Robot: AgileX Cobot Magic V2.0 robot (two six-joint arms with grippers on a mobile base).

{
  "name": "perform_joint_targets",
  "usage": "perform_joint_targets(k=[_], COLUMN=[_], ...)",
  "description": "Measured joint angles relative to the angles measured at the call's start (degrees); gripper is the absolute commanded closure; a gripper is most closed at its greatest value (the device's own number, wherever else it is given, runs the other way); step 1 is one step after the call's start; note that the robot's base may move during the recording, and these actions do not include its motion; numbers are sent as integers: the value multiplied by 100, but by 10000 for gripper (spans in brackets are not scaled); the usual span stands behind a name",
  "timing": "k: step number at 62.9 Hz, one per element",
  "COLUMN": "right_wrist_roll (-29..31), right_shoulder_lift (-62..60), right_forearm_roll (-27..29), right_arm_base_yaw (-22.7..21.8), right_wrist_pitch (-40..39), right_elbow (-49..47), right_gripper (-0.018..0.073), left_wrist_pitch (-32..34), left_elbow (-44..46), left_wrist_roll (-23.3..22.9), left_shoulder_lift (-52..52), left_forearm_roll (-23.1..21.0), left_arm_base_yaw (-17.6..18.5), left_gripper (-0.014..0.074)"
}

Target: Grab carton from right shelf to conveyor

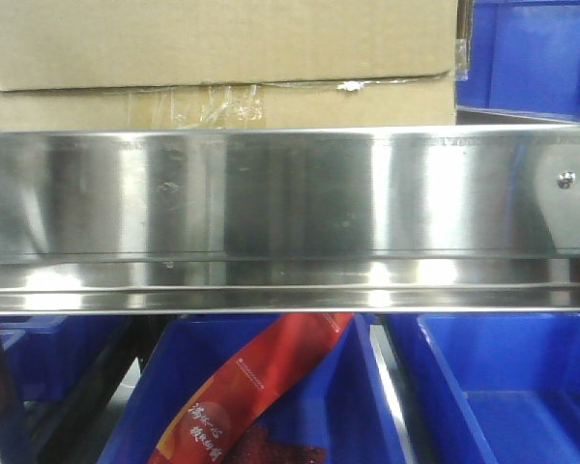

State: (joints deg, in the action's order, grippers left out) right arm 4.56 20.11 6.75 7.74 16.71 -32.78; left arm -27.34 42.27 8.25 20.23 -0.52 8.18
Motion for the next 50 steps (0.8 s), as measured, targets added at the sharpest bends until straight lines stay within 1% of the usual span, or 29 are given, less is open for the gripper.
perform_joint_targets(k=[6,9,15,20,23,26,31,34,40,50], right_wrist_roll=[0,0,0,0,0,0,-20,-132,-313,-757], right_shoulder_lift=[269,417,840,1315,1688,2037,2599,3014,3771,4843], right_forearm_roll=[13,13,13,13,13,13,37,55,55,8], right_arm_base_yaw=[338,515,949,1292,1487,1621,1752,1770,1791,1791], right_wrist_pitch=[236,326,419,524,652,821,1195,1467,1952,2659], right_elbow=[-275,-435,-871,-1357,-1735,-2091,-2676,-3128,-3979,-5321], right_gripper=[9,9,9,9,9,9,9,9,9,9], left_wrist_pitch=[-81,-93,-104,-119,-221,-335,-626,-895,-1465,-2299], left_elbow=[279,466,919,1354,1733,2110,2810,3292,4172,5327], left_wrist_roll=[38,61,74,74,15,-155,-436,-619,-825,-1227], left_shoulder_lift=[400,684,1367,2019,2396,2831,3435,3856,4582,5496], left_forearm_roll=[0,0,0,-10,-10,-10,-10,-10,-10,94], left_arm_base_yaw=[558,899,1346,1595,1650,1663,1635,1557,1374,1095], left_gripper=[29,29,29,29,29,29,29,29,29,29])
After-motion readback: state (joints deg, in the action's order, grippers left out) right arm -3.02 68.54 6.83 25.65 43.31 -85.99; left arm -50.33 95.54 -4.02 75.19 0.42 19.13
